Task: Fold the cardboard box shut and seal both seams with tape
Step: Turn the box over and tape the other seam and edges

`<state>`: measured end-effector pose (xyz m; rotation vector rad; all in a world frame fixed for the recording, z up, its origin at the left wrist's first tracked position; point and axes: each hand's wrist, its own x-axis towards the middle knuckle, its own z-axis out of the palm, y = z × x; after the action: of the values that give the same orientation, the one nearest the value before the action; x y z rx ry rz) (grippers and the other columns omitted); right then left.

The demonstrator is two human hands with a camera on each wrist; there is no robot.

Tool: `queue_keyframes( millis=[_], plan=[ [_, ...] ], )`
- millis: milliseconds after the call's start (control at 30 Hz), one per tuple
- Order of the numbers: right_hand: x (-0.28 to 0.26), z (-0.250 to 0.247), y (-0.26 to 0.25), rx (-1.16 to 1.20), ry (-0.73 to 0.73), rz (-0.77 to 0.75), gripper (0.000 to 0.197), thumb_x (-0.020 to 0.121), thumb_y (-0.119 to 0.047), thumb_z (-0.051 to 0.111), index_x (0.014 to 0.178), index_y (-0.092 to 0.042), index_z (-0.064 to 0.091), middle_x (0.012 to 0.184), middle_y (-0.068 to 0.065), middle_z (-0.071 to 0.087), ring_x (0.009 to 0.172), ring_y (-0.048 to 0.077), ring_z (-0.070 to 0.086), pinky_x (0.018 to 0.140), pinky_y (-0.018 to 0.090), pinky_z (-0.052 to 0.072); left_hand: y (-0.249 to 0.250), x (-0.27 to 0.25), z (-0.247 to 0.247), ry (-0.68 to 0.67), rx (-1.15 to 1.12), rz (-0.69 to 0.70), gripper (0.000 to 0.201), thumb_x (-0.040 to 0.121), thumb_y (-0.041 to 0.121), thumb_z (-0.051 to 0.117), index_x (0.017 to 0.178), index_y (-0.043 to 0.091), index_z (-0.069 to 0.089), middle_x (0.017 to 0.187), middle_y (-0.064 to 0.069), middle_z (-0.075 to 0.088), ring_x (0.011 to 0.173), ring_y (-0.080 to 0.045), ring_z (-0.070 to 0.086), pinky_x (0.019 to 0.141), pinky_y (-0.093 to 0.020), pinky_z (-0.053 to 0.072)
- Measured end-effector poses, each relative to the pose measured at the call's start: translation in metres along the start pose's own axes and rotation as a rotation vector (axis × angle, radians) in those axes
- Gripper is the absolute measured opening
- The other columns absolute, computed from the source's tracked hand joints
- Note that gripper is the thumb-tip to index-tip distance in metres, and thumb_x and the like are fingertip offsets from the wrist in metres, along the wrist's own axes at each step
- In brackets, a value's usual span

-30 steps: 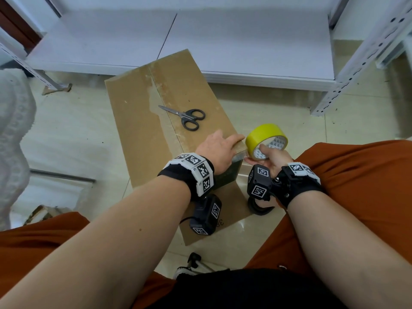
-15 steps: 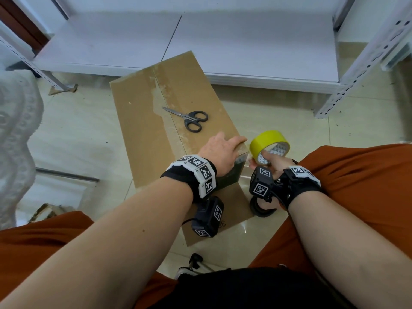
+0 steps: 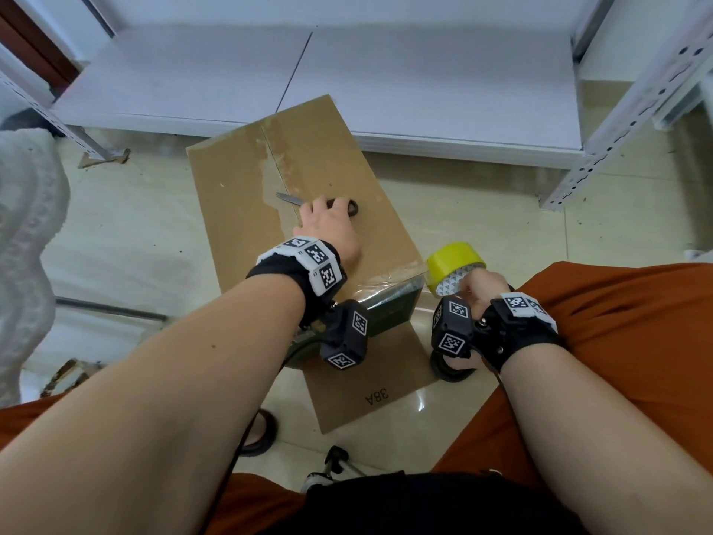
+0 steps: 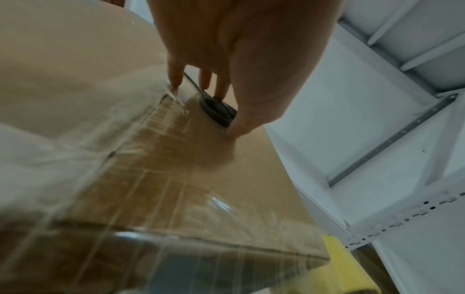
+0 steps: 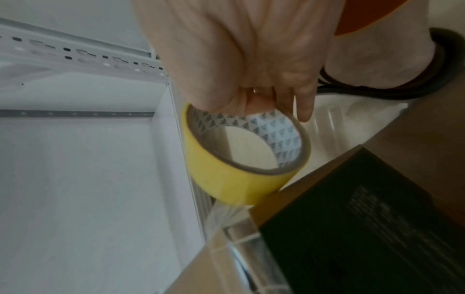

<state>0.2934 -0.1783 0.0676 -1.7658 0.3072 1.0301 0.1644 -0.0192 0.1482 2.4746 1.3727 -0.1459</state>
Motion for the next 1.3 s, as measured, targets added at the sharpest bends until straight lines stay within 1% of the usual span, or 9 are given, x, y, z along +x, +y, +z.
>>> queue_keyframes(
  millis=[100,267,500,600,733,867,1033,1200,1300],
  plan=[
    [0.012,-0.004,0.002,-0.041,0.075,-0.028,0.040,0.100,-0.002,0.028,0.138,0.005,0.040,0.141,0.022,0.044,0.126,0.033,0.047,0.064,0.016,0.046,0.000,0.001,0.001,0.032,0.082,0.021,0.048,0.090,0.012,0.051,0.136,0.023,0.041,0.138,-0.007,0.041,0.129,-0.029,0.033,0.098,-0.041,0.037],
    [0.011,-0.013,-0.002,0.016,0.239,-0.155,0.046,0.090,0.010,0.036,0.131,-0.002,0.051,0.134,0.021,0.052,0.120,0.035,0.052,0.101,0.038,0.044,0.003,-0.003,0.002,0.082,0.033,0.050,0.051,0.087,0.022,0.060,0.134,0.018,0.041,0.128,-0.011,0.044,0.120,-0.030,0.037,0.096,-0.039,0.040],
    [-0.011,-0.016,-0.004,0.029,0.469,-0.333,0.045,0.087,0.013,0.037,0.125,-0.003,0.055,0.127,0.012,0.057,0.116,0.026,0.055,0.094,0.027,0.046,0.002,-0.018,0.004,0.120,-0.144,0.116,0.054,0.074,0.006,0.064,0.125,0.013,0.047,0.121,-0.010,0.036,0.114,-0.027,0.032,0.085,-0.024,0.031],
    [-0.027,-0.016,-0.019,0.151,0.497,-0.458,0.040,0.089,0.014,0.035,0.118,-0.002,0.057,0.119,0.011,0.059,0.114,0.021,0.059,0.088,0.016,0.044,0.002,-0.027,0.005,0.115,-0.253,0.147,0.053,0.073,0.007,0.064,0.124,0.013,0.049,0.120,-0.007,0.034,0.113,-0.023,0.031,0.094,-0.027,0.039],
    [-0.054,-0.011,-0.040,0.454,0.243,-0.560,0.020,0.093,0.011,0.041,0.094,-0.002,0.056,0.096,0.015,0.065,0.088,0.030,0.070,0.075,0.029,0.058,0.014,-0.043,-0.002,0.125,-0.363,0.266,0.056,0.076,0.007,0.069,0.128,0.018,0.051,0.135,-0.008,0.028,0.124,-0.021,0.025,0.107,-0.027,0.037],
    [-0.085,-0.005,-0.049,0.212,-0.124,-0.474,0.003,0.091,-0.005,0.058,0.093,-0.006,0.060,0.079,0.014,0.072,0.072,0.025,0.072,0.066,0.031,0.060,0.032,-0.057,-0.006,0.054,-0.419,0.332,0.062,0.074,0.010,0.074,0.131,0.024,0.053,0.155,-0.014,0.005,0.142,-0.029,0.010,0.114,-0.032,0.021],
    [-0.103,-0.007,-0.048,0.167,-0.465,-0.186,0.009,0.090,-0.002,0.057,0.086,0.003,0.063,0.076,0.013,0.067,0.061,0.017,0.067,0.053,0.024,0.056,0.047,-0.069,-0.003,-0.032,-0.573,0.424,0.060,0.072,0.006,0.075,0.128,0.018,0.057,0.134,-0.009,0.048,0.125,-0.022,0.047,0.110,-0.039,0.038],
    [-0.107,-0.013,-0.038,0.242,-0.578,-0.017,0.010,0.095,-0.003,0.048,0.093,0.003,0.057,0.082,0.014,0.058,0.065,0.016,0.061,0.060,0.023,0.058,0.048,-0.079,-0.004,0.020,-0.518,0.421,0.021,0.088,0.006,0.060,0.107,0.008,0.068,0.108,-0.009,0.065,0.103,-0.022,0.058,0.097,-0.029,0.043],
    [-0.116,-0.009,-0.034,0.324,-0.608,0.006,0.010,0.093,-0.008,0.054,0.097,0.000,0.059,0.085,0.015,0.060,0.066,0.019,0.065,0.058,0.026,0.058,0.052,-0.086,-0.002,0.014,-0.523,0.403,0.029,0.094,0.004,0.048,0.118,0.006,0.062,0.110,-0.014,0.066,0.104,-0.026,0.060,0.085,-0.020,0.040]
  ],
)
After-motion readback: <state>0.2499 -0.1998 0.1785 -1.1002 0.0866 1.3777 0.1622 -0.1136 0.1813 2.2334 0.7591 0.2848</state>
